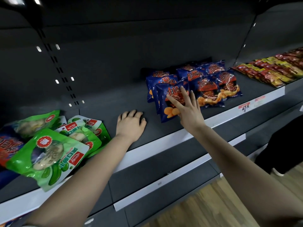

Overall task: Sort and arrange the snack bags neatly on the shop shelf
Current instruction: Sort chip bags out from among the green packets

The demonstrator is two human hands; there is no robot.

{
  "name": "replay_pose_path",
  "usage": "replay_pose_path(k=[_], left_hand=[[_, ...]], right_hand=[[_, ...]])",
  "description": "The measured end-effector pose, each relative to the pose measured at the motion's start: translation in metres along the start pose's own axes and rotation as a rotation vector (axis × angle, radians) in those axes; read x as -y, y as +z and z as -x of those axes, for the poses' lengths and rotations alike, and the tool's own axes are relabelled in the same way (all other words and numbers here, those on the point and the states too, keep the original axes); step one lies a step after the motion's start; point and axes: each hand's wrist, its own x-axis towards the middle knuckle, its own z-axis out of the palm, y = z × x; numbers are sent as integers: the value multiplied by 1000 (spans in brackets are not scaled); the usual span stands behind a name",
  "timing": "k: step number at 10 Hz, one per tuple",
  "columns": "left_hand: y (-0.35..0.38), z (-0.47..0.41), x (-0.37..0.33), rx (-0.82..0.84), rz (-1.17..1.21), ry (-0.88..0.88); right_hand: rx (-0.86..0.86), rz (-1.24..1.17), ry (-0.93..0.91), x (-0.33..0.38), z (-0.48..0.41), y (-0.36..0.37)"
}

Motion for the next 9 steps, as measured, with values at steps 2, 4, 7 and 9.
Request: replay_pose_path(k=[2, 4, 7, 9], left_hand=[[1, 1, 0, 16, 30, -16], [1, 1, 1, 16, 35, -17], [1, 2, 2, 34, 37, -15], [2, 3, 2, 41, 41, -9]], right_hand=[[23, -22, -4, -2, 0, 1], [-23, -24, 6, 1, 5, -2], [-15, -100, 16, 0, 4, -1], [-38, -183, 27, -1, 8, -1]])
